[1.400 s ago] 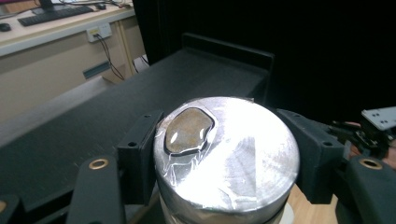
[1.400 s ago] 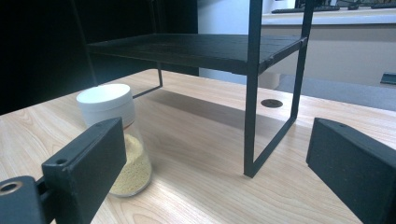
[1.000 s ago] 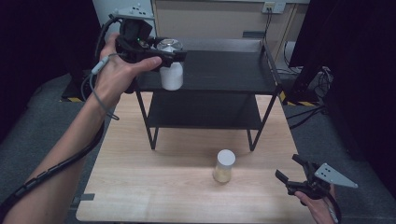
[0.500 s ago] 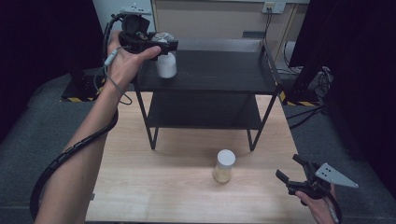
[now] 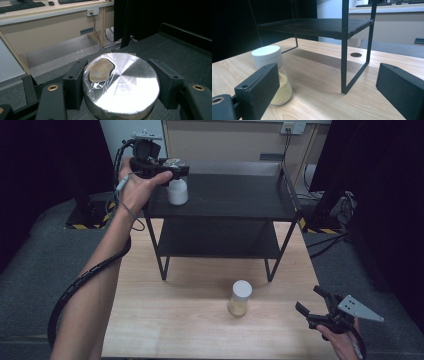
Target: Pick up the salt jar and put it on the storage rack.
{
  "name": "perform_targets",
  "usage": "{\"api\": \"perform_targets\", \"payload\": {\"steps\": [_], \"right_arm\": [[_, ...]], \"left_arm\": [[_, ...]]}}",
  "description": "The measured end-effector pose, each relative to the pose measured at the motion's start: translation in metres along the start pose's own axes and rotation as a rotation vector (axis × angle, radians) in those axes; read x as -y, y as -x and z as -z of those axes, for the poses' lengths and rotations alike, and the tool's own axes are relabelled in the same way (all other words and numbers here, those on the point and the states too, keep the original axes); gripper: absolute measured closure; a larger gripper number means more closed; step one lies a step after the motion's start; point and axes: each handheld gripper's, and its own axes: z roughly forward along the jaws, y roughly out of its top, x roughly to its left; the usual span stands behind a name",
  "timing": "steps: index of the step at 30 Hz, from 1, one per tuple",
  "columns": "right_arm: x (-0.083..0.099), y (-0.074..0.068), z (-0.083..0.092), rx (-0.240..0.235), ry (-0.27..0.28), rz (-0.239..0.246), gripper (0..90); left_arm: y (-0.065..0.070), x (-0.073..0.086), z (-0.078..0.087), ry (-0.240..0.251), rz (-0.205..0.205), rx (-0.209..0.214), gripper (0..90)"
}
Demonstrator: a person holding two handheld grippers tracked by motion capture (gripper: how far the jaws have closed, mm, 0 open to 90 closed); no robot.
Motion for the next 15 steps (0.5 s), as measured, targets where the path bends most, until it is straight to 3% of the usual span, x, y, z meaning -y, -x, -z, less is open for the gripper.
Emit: {"api": "perform_targets", "payload": {"steps": [2,3,7,12,15], "right_arm": [[0.000,0.000,0.000,-0.001,-0.001,-0.001,5.3],[0.000,0.000,-0.001,-0.002,-0.003,-0.001,5.3],[0.000,0.000,0.000,-0.003,0.000,0.003,5.3],[0.000,0.000,-0.001,-0.007,-0.004,0.005,5.3],[-0.001,-0.001,-0.001,-0.008,-0.001,0.007,5.3]], "left_arm": [[0.000,0.004,0.001,0.034,0.033,-0.011,30.0],[0.000,0.005,0.003,0.052,0.042,-0.018,23.3],[0.005,0.005,0.008,0.080,0.031,-0.042,5.9],[0.009,0.006,0.023,0.119,0.021,-0.032,4.1],[0.011,0.013,0.033,0.166,0.022,0.012,4.0]]}}
